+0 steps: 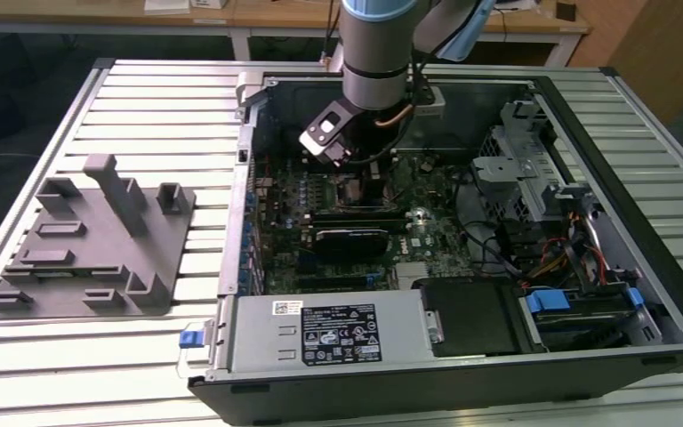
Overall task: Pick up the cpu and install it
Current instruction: 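Place the cpu into insertion slot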
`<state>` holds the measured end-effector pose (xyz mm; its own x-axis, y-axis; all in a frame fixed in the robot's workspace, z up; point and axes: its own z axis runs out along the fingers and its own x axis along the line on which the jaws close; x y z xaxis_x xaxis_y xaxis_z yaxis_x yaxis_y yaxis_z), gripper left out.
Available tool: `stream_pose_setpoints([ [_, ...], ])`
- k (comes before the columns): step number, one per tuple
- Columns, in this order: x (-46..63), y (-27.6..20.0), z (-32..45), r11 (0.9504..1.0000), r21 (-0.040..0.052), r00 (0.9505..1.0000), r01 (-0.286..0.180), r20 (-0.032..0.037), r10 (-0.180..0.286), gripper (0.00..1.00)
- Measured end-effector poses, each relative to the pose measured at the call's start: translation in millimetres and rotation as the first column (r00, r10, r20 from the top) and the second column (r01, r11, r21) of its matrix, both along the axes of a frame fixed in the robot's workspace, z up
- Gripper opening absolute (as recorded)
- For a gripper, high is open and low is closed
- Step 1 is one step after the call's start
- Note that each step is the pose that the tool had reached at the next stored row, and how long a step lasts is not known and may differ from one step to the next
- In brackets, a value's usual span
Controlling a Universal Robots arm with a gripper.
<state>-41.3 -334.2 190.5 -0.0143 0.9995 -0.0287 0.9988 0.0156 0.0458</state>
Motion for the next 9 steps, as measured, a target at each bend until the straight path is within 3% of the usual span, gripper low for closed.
stream_pose_setpoints([
  [9, 0.0, 0.0, -0.5, 1.0, -0.0005, 1.0, 0.002, -0.0001, -0.002, 0.55],
])
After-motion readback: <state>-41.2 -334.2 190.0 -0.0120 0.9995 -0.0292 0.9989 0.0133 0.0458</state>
